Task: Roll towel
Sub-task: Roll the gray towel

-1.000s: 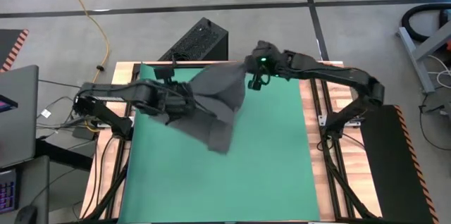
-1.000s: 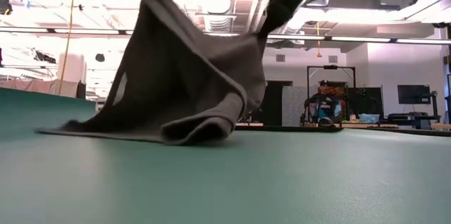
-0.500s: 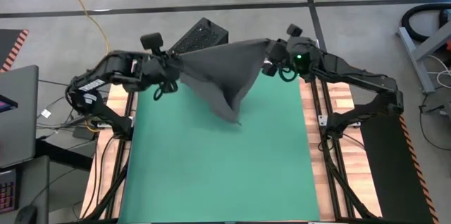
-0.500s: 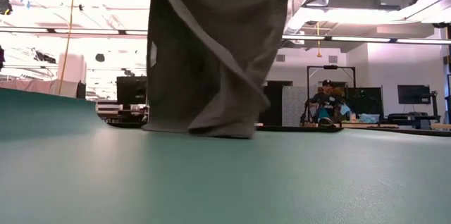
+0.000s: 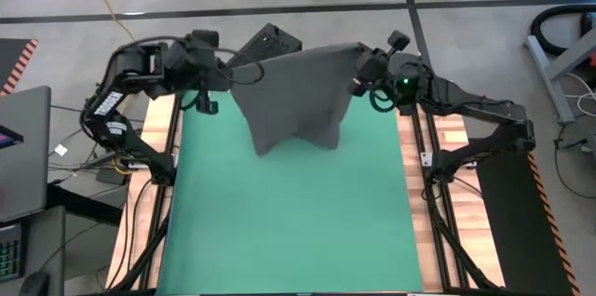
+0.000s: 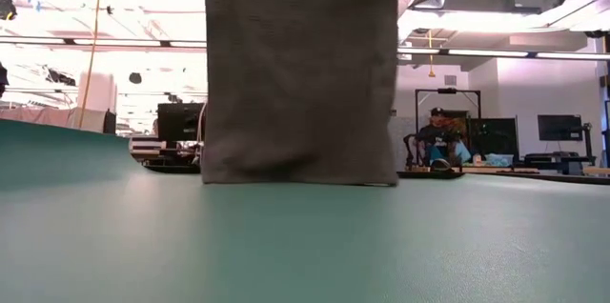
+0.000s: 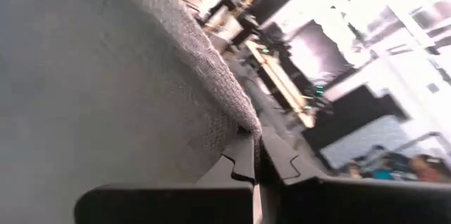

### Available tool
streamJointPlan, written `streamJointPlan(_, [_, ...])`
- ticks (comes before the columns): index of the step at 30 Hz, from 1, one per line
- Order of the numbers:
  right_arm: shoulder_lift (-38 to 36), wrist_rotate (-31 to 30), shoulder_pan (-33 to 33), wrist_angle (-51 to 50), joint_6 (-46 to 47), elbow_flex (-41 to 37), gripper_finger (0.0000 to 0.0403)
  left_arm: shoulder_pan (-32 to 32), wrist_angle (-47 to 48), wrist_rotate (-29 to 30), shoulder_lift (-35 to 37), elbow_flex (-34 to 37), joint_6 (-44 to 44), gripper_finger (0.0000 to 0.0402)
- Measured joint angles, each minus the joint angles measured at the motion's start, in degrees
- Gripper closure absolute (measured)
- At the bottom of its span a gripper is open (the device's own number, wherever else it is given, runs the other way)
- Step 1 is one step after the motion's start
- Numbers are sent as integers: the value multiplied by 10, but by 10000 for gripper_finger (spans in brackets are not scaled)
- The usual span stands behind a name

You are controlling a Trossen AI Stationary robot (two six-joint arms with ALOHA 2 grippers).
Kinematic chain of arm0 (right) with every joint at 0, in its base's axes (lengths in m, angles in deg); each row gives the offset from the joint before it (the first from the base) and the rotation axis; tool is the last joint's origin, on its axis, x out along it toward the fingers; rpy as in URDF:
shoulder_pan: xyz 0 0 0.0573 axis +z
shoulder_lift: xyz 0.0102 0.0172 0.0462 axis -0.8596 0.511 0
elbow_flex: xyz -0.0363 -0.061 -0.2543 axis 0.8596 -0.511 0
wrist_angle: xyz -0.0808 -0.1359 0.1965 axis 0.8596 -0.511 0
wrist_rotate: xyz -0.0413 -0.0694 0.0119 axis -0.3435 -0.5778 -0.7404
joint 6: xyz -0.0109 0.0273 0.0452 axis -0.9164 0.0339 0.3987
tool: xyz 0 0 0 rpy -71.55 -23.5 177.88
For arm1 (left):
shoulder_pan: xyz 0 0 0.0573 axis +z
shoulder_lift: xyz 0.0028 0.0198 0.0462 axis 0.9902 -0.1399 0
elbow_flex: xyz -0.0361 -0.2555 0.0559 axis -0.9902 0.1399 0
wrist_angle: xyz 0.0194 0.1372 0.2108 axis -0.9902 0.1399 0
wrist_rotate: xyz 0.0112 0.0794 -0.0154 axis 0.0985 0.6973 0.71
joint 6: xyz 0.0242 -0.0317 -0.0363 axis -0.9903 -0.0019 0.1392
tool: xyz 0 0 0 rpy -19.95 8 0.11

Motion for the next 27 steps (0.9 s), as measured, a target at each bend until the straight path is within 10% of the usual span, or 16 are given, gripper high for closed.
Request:
streamJointPlan(17, [73,29,-129,216,-225,0,390,258,-258,-33,-36,13,-281,401])
streamJointPlan(27, [56,-59,-57,159,-218,0,390,177,-196,8,-25,13,-188,401])
